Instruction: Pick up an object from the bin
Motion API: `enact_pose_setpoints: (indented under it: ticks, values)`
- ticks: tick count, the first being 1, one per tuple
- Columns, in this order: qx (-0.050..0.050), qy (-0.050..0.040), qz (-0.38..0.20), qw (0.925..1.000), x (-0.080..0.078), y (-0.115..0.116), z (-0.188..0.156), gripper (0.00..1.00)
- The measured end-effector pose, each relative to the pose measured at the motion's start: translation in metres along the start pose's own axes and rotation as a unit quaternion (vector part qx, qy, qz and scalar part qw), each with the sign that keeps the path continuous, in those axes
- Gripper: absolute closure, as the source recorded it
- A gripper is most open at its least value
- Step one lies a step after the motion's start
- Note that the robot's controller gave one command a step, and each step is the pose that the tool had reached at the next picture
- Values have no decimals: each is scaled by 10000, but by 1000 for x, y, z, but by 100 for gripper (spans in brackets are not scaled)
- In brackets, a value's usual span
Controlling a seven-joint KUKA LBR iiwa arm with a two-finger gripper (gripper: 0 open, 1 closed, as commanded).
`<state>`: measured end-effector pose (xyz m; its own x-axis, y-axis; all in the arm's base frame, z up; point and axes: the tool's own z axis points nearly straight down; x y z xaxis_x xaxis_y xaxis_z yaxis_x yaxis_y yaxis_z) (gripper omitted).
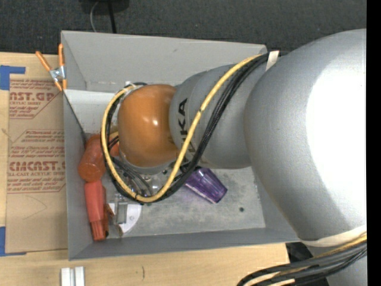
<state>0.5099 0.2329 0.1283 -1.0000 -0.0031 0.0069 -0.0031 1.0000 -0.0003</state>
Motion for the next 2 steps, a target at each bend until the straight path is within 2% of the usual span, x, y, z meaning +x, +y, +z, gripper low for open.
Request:
enact_pose_setpoints:
  ticks: [1,2]
  values:
    - [-9,-33,8,10000,-2,-1,-5,0]
    - [-20,-35,-145,9999,-4,-40,17,0]
